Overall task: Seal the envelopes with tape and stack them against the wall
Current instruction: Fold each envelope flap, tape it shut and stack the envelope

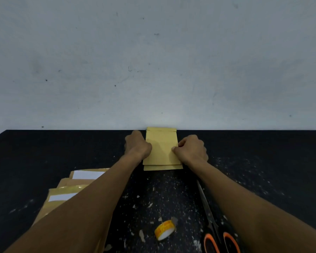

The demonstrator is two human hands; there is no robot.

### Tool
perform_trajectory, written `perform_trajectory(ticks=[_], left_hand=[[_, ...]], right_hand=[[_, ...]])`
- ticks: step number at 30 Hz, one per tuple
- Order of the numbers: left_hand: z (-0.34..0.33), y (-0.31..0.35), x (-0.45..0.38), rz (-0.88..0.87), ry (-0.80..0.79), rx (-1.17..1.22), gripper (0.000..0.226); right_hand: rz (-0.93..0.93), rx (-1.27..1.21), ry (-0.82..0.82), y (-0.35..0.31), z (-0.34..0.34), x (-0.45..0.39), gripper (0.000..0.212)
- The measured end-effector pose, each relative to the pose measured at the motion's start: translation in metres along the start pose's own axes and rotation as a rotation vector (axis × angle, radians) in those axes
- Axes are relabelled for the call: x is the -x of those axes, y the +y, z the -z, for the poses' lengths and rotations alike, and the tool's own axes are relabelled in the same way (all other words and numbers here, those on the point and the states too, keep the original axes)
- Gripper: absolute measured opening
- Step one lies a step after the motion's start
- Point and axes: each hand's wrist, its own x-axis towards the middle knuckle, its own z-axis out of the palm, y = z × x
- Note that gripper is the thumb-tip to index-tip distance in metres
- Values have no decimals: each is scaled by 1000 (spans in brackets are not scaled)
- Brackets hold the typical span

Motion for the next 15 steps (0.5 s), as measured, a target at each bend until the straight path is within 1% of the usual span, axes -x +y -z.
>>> perform_trajectory(ticks=[4, 7, 9, 12, 15], left_hand=[[-1, -1, 1, -8, 10, -13, 15], [3, 1, 7, -40, -15, 3, 22], [7, 3, 13, -78, -16, 22, 24], [22, 4, 30, -163, -3, 50, 16], [45, 1, 56, -255, -9, 48, 23]], right_hand=[[22, 42, 23, 0, -2, 2, 33], [32, 22, 14, 2, 2, 6, 43], [52, -10, 8, 5, 5, 10, 45], [111, 5, 7, 5, 9, 25, 42], [222, -9, -6, -1, 13, 53, 30]])
